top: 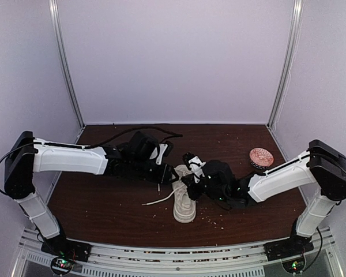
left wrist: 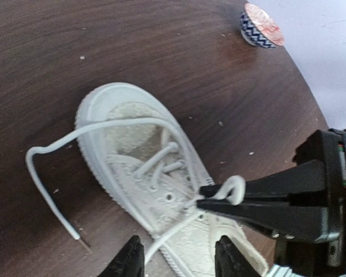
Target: Tie the shoes
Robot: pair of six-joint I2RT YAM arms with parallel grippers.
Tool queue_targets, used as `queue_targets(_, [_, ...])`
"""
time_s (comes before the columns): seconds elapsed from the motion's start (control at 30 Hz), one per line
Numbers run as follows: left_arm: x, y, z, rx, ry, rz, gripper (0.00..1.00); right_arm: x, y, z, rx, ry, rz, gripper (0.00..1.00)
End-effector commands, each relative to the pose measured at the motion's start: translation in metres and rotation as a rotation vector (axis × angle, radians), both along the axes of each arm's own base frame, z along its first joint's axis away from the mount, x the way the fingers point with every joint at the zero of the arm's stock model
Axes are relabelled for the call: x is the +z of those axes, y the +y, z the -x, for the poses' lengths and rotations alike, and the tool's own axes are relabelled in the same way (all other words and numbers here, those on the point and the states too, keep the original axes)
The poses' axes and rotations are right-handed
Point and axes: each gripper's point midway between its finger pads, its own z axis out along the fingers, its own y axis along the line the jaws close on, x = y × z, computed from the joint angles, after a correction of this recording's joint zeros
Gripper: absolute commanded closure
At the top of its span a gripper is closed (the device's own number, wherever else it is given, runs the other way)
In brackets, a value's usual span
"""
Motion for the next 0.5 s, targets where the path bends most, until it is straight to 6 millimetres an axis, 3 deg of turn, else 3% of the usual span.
queue_targets(0.0, [-0.01,0.052,-0.045,0.15,-0.049,-0.158,0.54,0.007,-0.008,-0.007,-0.055,-0.008,-0.054,1.0])
queue_targets(0.1, [-0.031,0.071,-0.064,0.199,-0.042,-0.292,0.5,0.006,-0.006,-0.006,-0.053,0.002,-0.065,1.0])
queue_targets(0.3, [-0.06,0.08,-0.09,0.187,-0.063,-0.464,0.45,0.003,-0.006,-0.006,-0.053,0.023,-0.089,1.0])
queue_targets(0.47, [-0.068,0.066,-0.095,0.131,-0.05,-0.418,0.42,0.002,-0.007,-0.005,-0.055,0.035,-0.102,1.0])
